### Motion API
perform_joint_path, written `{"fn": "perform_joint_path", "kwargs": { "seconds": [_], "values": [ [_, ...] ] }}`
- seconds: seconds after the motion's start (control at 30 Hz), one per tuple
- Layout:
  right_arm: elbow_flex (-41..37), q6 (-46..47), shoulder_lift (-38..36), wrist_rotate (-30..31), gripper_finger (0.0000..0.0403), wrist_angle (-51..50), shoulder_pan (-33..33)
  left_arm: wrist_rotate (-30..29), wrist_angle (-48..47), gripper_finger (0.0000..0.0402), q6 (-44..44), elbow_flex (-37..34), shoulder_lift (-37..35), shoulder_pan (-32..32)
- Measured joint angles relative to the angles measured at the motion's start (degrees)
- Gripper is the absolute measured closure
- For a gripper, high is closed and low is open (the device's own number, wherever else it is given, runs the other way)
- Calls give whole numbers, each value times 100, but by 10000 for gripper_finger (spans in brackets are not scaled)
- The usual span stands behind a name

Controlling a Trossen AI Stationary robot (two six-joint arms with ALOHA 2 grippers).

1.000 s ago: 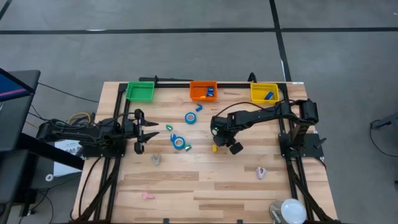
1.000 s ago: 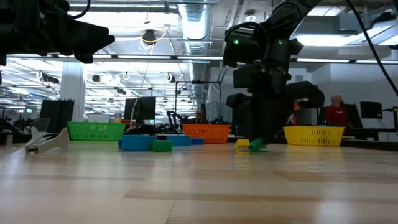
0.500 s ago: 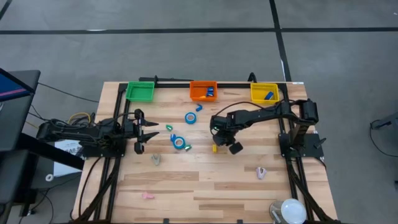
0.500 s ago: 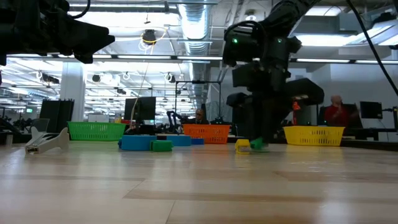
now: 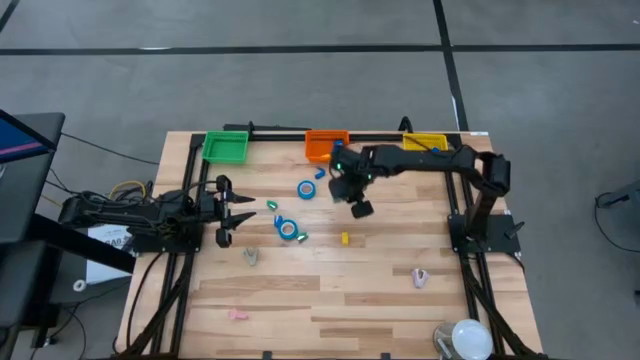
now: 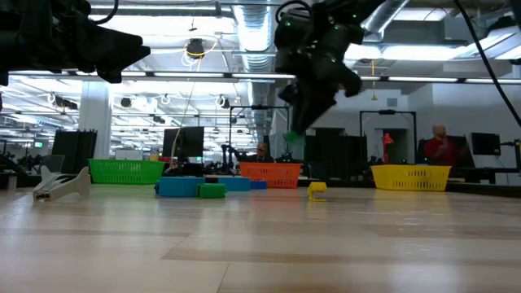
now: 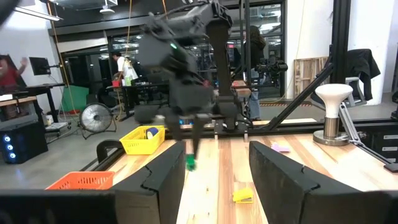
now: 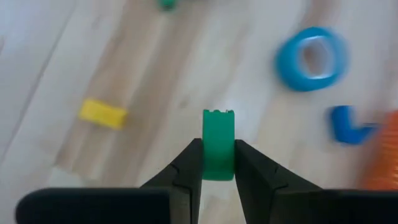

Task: Pick and place Stapler, Stapler remover, tape
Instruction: Put the green stapler into the orange bin

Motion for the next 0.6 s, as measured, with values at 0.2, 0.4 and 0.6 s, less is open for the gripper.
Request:
{"fn": "perform_joint_path", "kwargs": {
  "seconds": [0.2, 0.4, 0.6],
  "values": [
    [528, -44, 0, 0, 333, 46, -581, -1, 1, 234, 0, 0, 0, 0],
    [863, -61, 0, 0, 333, 260, -1247, 0, -1, 234, 0, 0, 2, 1],
    [929, -55, 0, 2, 333, 653, -1797, 0, -2, 234, 0, 0, 2, 0]
  ]
}}
